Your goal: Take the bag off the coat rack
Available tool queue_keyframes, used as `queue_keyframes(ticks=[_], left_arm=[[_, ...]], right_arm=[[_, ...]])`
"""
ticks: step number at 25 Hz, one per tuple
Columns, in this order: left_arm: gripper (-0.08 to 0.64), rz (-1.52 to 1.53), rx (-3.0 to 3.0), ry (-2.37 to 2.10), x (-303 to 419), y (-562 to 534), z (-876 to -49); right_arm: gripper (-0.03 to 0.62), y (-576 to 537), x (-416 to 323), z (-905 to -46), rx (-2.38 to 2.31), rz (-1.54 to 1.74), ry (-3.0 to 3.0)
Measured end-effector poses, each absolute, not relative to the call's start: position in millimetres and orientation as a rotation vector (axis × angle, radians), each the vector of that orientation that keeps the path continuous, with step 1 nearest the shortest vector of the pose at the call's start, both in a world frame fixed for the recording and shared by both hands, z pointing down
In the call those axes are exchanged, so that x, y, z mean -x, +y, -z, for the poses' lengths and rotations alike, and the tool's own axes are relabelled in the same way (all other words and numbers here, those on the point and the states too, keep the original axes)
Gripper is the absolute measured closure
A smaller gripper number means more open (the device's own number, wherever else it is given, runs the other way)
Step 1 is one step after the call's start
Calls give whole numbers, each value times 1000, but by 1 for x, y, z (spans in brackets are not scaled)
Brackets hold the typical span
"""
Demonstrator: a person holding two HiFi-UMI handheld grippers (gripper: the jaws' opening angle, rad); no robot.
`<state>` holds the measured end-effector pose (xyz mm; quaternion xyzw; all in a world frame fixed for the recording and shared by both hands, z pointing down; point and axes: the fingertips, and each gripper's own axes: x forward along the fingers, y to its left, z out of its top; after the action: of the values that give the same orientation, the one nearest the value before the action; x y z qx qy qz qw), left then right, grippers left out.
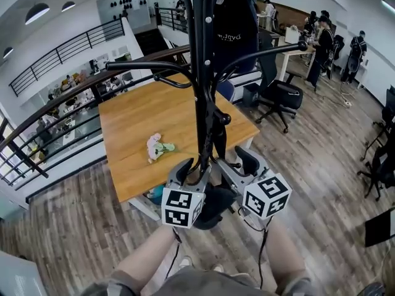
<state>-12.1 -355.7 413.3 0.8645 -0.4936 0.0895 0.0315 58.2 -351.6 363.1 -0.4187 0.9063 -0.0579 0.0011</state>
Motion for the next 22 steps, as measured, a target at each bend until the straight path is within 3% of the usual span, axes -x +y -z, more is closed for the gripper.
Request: queue_keyframes(ticks=[4,6,8,11,17,22], left_arm=[[395,-292,-2664,-1499,20,-362,-429],[492,-271,-2687,-1483,19,-364,-433],[535,-231,-2703,-1496,19,-367,-432],[541,-188,-2700,-1500,21,-370,-431],[543,-139,-2664,-1453,31,-370,-429],[545,-69,-2654,-1385,47,-364,-420]], right_arm=[[334,-366,-49,-390,1354,245,2877],[334,-372,-45,-400,1358,311,2870],[336,-377,-43,-405,1349,407,2827],[359,-384,-41,-411,1377,436,2813],[551,-380,-43,-410,1414,413,2775],[561,-361,-52,-401,1442,444,2717]])
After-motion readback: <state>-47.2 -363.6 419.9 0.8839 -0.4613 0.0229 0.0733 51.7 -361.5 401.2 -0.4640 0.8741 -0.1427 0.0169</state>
